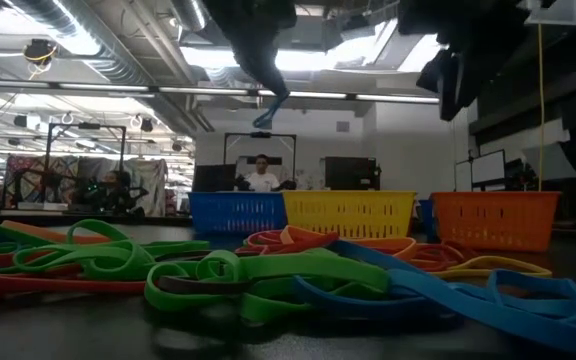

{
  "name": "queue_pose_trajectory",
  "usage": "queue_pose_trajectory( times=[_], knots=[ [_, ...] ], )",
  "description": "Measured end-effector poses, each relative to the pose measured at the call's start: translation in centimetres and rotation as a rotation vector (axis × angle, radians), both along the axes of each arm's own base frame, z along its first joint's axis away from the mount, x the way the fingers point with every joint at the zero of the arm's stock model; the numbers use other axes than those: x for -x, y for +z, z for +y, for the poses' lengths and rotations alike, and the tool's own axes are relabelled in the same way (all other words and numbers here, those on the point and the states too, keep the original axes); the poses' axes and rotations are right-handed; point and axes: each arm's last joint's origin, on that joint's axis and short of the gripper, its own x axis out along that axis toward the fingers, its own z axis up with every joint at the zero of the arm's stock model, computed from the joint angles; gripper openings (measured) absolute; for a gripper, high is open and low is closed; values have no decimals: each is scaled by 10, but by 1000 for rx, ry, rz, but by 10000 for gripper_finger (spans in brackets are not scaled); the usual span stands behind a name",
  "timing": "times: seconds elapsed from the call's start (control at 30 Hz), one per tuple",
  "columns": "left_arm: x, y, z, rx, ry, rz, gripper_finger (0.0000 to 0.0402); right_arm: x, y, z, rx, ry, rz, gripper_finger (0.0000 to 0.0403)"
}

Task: Sort rubber bands into baskets
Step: Put the blue rubber band into the transparent orange basket

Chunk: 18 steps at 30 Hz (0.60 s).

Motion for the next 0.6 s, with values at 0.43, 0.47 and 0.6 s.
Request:
queue_pose_trajectory(
  times=[0.43,0.47,0.6],
  knots=[
    [22,-9,84,1,213,-26,3,6,4,57,-13,-84,-83,154],
    [20,-13,88,12,212,-17,3,5,4,61,-12,-90,-98,154],
    [13,-35,98,55,219,32,3,1,-2,75,-19,-113,-118,154]
  ],
)
